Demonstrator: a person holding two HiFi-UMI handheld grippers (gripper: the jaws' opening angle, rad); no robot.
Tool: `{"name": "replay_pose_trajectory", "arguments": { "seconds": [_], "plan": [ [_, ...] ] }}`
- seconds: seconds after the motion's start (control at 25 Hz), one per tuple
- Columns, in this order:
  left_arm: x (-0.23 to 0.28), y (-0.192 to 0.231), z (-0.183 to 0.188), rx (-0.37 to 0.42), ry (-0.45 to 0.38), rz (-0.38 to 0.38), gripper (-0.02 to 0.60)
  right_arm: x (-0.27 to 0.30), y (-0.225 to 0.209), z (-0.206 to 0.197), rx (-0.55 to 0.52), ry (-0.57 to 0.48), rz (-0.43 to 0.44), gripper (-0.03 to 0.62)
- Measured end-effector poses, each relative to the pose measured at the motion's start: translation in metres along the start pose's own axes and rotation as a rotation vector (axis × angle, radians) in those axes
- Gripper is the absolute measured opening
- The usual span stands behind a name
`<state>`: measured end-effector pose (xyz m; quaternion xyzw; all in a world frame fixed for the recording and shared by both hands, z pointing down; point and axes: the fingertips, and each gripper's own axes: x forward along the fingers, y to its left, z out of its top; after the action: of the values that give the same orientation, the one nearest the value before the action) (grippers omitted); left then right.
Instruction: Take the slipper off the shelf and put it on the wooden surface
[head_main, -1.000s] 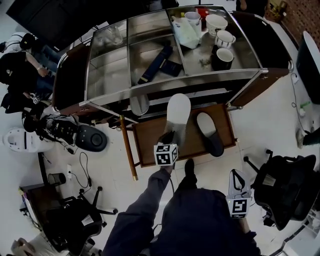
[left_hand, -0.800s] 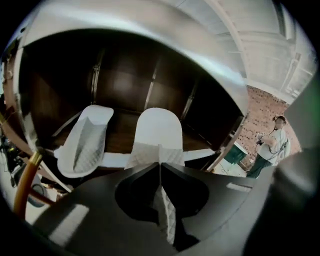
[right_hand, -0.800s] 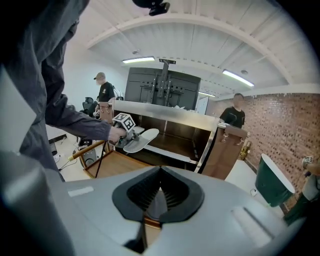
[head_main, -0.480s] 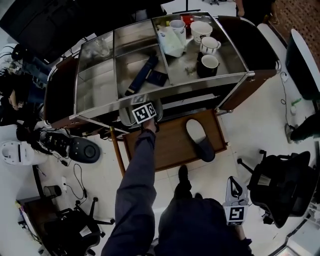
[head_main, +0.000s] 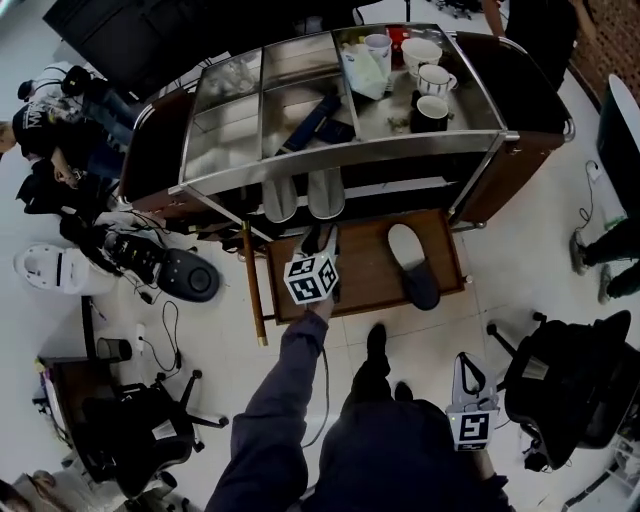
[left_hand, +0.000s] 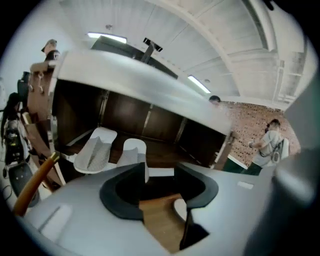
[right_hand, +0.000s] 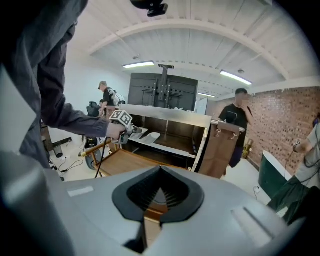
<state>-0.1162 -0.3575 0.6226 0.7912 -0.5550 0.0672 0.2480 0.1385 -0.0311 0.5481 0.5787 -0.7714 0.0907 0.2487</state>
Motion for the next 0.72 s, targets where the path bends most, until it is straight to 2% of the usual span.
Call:
{"name": "replay_pose_trajectory", "arguments": {
  "seconds": [0.12, 0.24, 0.4, 0.44, 0.52, 0.6, 0.72],
  "plan": [
    [-0.099, -0.067, -0.032, 0.074, -0.035, -0.065, 0.198, -0.015, 0.010, -0.003, -0.033, -0.065, 0.069, -0.011],
    [-0.200, -0.138, -0.089, 0.120, -0.029, -0.133, 0.173, -0.044, 0.023, -0.015, -0.086, -0.130, 0.131, -0.011],
    [-0.317, -0.211, -0.175, -0.015, 0.072, -0.148, 0.143, -0.087, 0.044, -0.042, -0.144, -0.162, 0.206, -0.011],
    [-0.338, -0.225, -0.193, -0.032, 0.084, -0.149, 0.140, -0.096, 0.049, -0.048, -0.150, -0.160, 0.221, -0.011],
    [-0.370, -0.247, -0.217, -0.011, 0.101, -0.168, 0.132, -0.114, 0.060, -0.064, -0.146, -0.152, 0.243, -0.011],
    [-0.385, -0.256, -0.222, 0.037, 0.106, -0.177, 0.122, -0.128, 0.072, -0.078, -0.127, -0.152, 0.267, -0.011],
    [-0.396, -0.263, -0.219, 0.042, 0.103, -0.173, 0.120, -0.144, 0.085, -0.080, -0.136, -0.165, 0.311, -0.011]
  ]
}}
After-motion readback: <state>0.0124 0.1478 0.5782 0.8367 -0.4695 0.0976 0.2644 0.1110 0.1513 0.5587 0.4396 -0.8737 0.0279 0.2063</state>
